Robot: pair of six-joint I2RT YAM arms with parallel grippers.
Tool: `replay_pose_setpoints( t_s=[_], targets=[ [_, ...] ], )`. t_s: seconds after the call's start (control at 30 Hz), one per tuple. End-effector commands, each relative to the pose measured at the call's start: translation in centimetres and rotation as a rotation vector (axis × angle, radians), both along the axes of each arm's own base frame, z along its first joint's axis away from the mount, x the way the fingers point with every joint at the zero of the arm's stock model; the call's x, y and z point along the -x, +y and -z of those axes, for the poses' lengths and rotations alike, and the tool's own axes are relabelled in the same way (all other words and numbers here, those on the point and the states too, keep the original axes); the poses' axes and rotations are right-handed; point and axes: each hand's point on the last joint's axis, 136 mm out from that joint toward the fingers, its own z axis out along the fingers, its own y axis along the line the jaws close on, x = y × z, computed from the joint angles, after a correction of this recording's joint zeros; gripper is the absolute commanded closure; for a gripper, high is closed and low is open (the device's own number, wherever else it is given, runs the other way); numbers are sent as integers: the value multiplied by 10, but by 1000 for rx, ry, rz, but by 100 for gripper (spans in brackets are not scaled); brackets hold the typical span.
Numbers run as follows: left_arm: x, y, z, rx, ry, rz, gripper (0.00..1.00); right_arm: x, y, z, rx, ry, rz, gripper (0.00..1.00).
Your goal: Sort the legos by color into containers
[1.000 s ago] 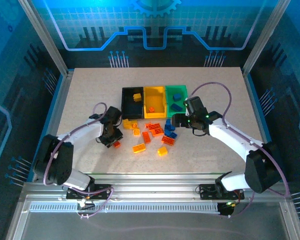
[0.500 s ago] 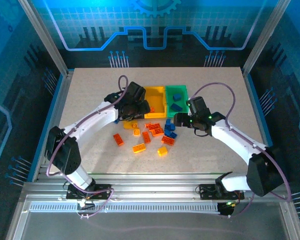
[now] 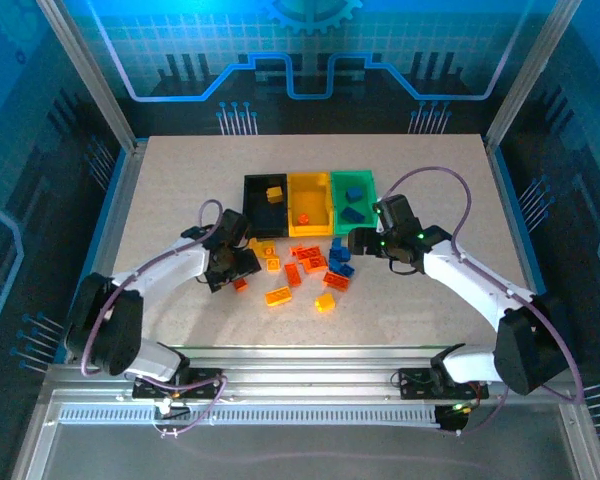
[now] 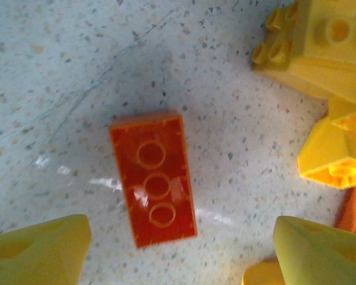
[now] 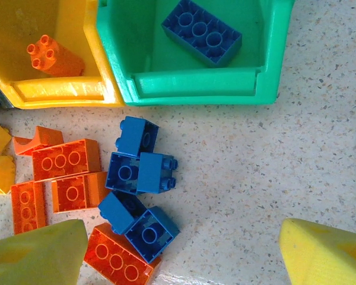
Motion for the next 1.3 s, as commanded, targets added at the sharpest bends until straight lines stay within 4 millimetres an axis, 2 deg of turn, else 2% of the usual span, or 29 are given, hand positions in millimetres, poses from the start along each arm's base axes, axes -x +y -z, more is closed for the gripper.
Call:
replay_pose_setpoints(
  t_s=[0.0, 0.2, 0.3, 0.5, 0.6, 0.73, 0.87, 1.03, 1.17, 1.27],
  targets=[
    [-12, -4, 14, 3, 10, 21, 21, 1, -6, -4, -2, -2, 21, 15],
    [-14, 7, 36, -76, 66, 32, 41, 3, -9, -6, 2, -8, 26, 15],
    [-12, 10, 39, -89, 72, 35, 54, 3, -9, -6, 2, -8, 29, 15],
    [-14, 2, 20, -54, 29, 59, 70, 0, -10, -5, 1, -10, 35, 14],
    [-23, -15, -9, -43, -38, 107, 72, -1, -11, -4, -4, -12, 40, 15],
    [-60, -62, -68, -4, -207, 191, 71, -1, -11, -2, -8, -9, 47, 15],
    [-115, -106, -100, 31, -314, 235, 71, -2, -13, 4, -6, 9, 59, 15],
    [-174, -137, -100, 1, -367, 263, 71, 0, -17, 8, 6, 28, 67, 14],
    [-205, -157, -95, 3, -404, 282, 68, 2, -19, 8, 14, 32, 70, 14],
    [-221, -168, -87, 18, -410, 282, 64, 3, -19, 8, 11, 34, 72, 15]
  ],
)
